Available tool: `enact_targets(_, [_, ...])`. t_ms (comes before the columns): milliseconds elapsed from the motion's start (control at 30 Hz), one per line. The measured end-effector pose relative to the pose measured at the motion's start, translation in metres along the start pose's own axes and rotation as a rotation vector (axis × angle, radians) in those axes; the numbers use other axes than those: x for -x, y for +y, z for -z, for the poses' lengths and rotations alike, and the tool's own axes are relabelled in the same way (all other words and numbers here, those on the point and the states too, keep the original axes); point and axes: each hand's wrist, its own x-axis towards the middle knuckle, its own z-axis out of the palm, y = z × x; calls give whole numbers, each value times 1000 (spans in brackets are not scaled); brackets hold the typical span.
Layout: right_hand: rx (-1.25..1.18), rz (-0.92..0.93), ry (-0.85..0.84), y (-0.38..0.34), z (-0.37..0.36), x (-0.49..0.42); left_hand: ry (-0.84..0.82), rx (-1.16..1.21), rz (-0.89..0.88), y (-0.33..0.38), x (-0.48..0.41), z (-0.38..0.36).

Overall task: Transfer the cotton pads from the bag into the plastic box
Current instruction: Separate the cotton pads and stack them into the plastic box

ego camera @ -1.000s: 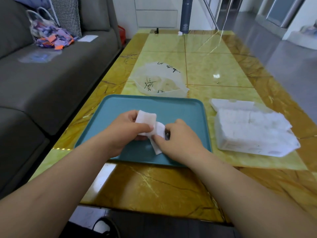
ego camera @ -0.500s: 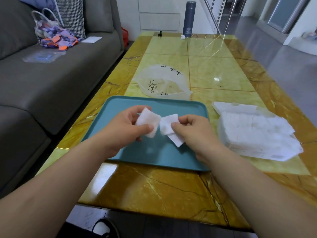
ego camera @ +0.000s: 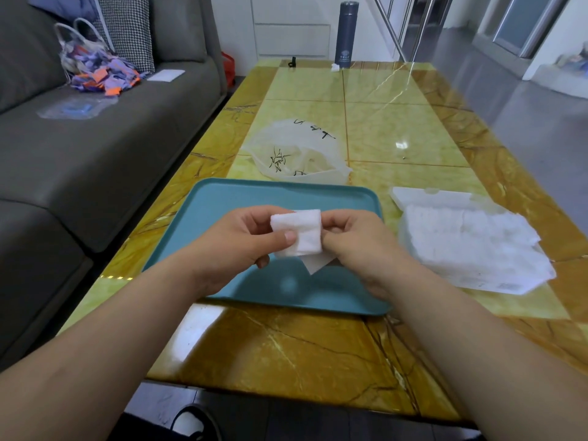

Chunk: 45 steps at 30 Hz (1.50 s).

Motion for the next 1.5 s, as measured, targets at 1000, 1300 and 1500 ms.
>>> enact_targets(1000, [26,-51,-154,-10,11,7,-29,-42,10,4,4,-2])
enact_targets(1300, [67,-75,-235,-12,14,6,44,-131,5,-1,0,-5])
enact_targets(1500, [155,55,-227,-14,13,13,70,-204,-10,2,0,-9])
